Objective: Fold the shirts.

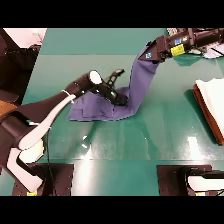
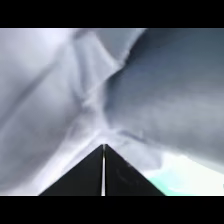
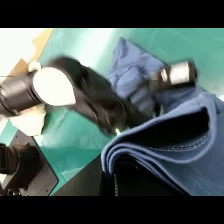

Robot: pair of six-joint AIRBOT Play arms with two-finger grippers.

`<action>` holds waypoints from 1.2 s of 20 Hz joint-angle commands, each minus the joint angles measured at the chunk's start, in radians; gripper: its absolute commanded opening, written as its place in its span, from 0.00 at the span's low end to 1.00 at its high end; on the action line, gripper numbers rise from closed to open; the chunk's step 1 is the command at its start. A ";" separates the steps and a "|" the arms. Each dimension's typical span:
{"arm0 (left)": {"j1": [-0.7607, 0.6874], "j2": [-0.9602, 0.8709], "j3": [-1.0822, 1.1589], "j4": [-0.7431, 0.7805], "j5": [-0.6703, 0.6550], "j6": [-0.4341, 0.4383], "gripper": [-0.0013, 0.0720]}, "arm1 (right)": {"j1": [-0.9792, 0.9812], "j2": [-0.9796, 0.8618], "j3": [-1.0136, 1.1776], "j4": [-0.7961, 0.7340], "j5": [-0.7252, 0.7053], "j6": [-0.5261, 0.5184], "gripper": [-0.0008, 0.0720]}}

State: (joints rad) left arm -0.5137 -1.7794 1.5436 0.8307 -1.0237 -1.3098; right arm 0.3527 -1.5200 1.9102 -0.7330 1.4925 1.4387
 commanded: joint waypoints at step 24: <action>0.697 0.467 0.001 0.216 -0.258 0.036 0.05 | 0.317 -0.194 -0.140 -0.187 -0.253 -0.093 0.60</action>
State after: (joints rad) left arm 0.1787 -1.3140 1.5436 1.0458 -1.2503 -1.2808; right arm 0.7532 -1.7744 1.8530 -0.8570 1.0996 1.3472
